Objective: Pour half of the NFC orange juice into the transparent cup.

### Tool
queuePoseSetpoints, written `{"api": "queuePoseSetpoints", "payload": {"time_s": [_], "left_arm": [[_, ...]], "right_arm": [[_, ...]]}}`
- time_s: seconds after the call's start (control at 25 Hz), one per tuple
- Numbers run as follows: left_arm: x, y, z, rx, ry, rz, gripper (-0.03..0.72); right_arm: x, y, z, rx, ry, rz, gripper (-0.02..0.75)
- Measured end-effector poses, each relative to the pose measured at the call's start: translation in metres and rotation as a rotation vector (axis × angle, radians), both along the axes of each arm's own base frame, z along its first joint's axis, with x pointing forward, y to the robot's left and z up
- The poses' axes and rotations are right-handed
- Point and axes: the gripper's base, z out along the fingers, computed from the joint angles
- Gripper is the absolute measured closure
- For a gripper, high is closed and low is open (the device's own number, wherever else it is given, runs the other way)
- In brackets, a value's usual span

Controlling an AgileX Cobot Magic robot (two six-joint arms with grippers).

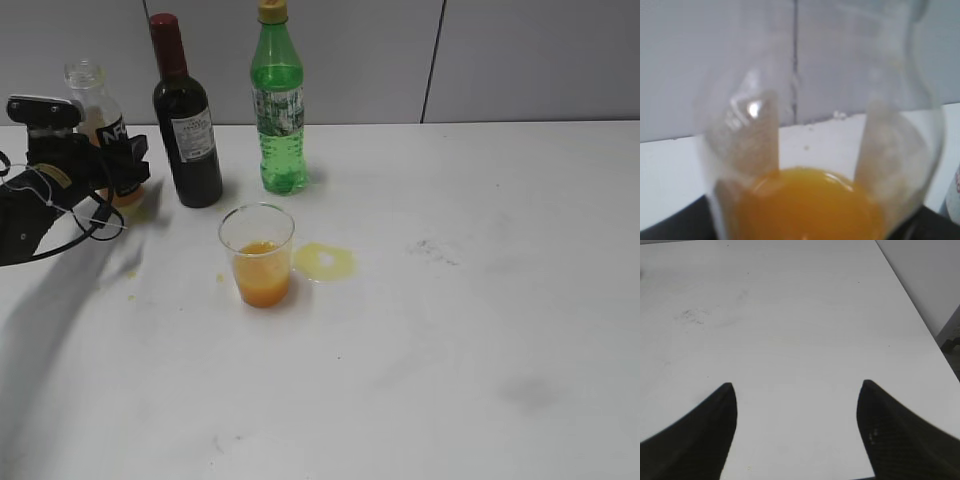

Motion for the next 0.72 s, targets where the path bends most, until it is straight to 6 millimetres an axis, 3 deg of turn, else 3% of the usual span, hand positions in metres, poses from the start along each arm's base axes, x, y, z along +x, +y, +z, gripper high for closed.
{"api": "queuePoseSetpoints", "payload": {"time_s": [0.24, 0.48, 0.72], "left_arm": [[-0.004, 0.001, 0.023, -0.003, -0.032, 0.002, 0.043], [-0.019, 0.002, 0.058, -0.016, -0.112, 0.001, 0.03], [-0.027, 0.005, 0.117, -0.035, -0.272, 0.004, 0.033]], "right_arm": [[0.0, 0.0, 0.0, 0.0, 0.0, 0.0, 0.167], [0.0, 0.0, 0.0, 0.0, 0.0, 0.0, 0.167], [0.0, 0.0, 0.0, 0.0, 0.0, 0.0, 0.167]]}}
